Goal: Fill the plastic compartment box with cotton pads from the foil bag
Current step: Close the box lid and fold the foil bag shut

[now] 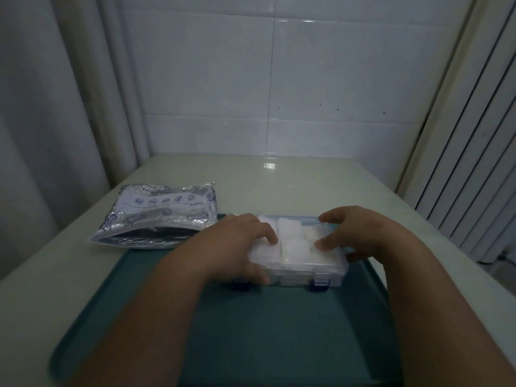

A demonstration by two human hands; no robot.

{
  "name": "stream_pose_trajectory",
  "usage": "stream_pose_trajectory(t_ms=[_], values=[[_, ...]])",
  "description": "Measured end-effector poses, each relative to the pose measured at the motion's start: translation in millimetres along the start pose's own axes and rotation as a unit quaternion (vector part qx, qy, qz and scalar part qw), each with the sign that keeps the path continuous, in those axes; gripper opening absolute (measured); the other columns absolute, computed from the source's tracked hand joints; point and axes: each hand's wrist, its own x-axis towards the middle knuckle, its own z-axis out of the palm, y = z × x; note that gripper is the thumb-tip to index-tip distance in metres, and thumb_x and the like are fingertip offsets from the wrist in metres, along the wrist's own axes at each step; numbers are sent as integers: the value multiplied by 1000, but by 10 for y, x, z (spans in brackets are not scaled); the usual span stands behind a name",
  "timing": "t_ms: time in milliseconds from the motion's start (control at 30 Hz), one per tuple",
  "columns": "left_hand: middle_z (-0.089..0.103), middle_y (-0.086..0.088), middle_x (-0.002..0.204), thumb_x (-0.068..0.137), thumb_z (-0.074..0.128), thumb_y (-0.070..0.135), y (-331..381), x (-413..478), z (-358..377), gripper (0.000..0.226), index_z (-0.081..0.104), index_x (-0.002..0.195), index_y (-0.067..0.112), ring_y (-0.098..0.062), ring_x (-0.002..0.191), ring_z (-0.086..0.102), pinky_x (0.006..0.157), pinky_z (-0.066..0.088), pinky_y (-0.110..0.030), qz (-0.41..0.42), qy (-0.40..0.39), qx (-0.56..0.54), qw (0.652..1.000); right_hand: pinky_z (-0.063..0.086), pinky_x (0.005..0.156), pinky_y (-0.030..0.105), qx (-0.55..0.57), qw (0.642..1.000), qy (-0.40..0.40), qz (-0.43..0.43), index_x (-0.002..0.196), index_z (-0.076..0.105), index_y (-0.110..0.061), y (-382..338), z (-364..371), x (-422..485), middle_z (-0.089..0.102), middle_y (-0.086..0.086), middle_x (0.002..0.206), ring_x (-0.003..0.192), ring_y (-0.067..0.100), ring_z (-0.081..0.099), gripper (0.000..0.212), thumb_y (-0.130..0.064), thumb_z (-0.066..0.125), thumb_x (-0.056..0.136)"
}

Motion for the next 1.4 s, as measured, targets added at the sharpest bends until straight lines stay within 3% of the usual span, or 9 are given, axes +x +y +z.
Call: stream_pose_trajectory(t_ms=[133, 400, 567, 667, 800, 1033, 1167, 1267, 1400], values=[[47, 20, 123, 67, 79, 55, -3, 25, 34, 60, 52, 120, 46, -10, 115, 44, 99, 41, -34, 3, 17, 23, 1000, 50, 45, 21, -41, 999, 18, -22, 137, 52, -17, 6, 50, 14, 53, 7, 126, 75, 15, 55, 67, -10, 80, 76], [45, 18, 127, 64, 80, 57, -1, 70, 62, 64, 54, 121, 43, -11, 119, 42, 100, 41, -36, 2, -11, 23, 1000, 52, 56, 17, -51, 998, -25, -31, 145, 42, -20, 15, 1, -60, 48, 5, 132, 88, 17, 57, 81, -11, 82, 74], [42, 26, 144, 91, 65, 21, -245, 33, -61, 41, 60, 126, 43, 8, 136, 31, 115, 21, -18, -14, -68, -151, 986, 50, 53, 16, -79, 996, -22, -40, 144, 43, -17, -24, 25, -85, 48, 3, 121, 81, 15, 55, 80, -10, 82, 74], [42, 28, 144, 91, 65, 9, -337, 28, -84, 49, 62, 119, 49, 12, 136, 25, 118, 16, -21, -10, -86, -180, 980, 50, 53, 16, -84, 996, -18, -38, 142, 46, -15, -26, 23, -91, 50, 5, 121, 80, 15, 56, 77, -9, 82, 74], [43, 27, 137, 86, 72, 21, -337, 23, -106, 39, 63, 111, 50, 3, 127, 39, 109, 28, -21, -21, -55, -141, 988, 50, 56, 19, -101, 994, -11, -32, 145, 42, -17, -20, 28, -68, 47, 8, 137, 93, 23, 56, 82, -11, 83, 73], [52, 15, 97, 80, 75, 37, -344, -68, -56, 15, 68, 93, 42, 2, 85, 48, 75, 35, -17, -20, 43, -57, 997, 53, 61, 23, -114, 993, 15, -8, 138, 52, -25, -91, 72, -129, 48, 9, 137, 80, 20, 57, 74, -13, 84, 72], [53, 19, 107, 86, 67, 43, -264, -121, -17, 18, 72, 103, 41, 2, 97, 51, 84, 37, -20, -40, 53, -38, 997, 41, 95, 32, -233, 970, 66, -16, 130, 61, -29, -164, 148, -221, 53, 5, 136, 113, 25, 54, 56, -25, 80, 77], [51, 21, 116, 82, 65, 50, -165, -184, -8, 26, 67, 105, 38, -4, 108, 52, 92, 40, -24, -51, 63, -14, 997, 40, 96, 28, -269, 959, 78, -37, 124, 65, -29, -141, 213, -290, 56, 4, 133, 112, 22, 56, 42, -28, 74, 83], [44, 9, 115, 69, 66, 67, 9, -244, 119, 60, 47, 111, 29, -15, 105, 49, 82, 41, -30, -50, 60, 79, 994, 34, 98, 21, -242, 963, 88, -82, 129, 61, -32, 87, 285, -362, 45, -8, 148, 125, 18, 50, 38, -39, 59, 91]])
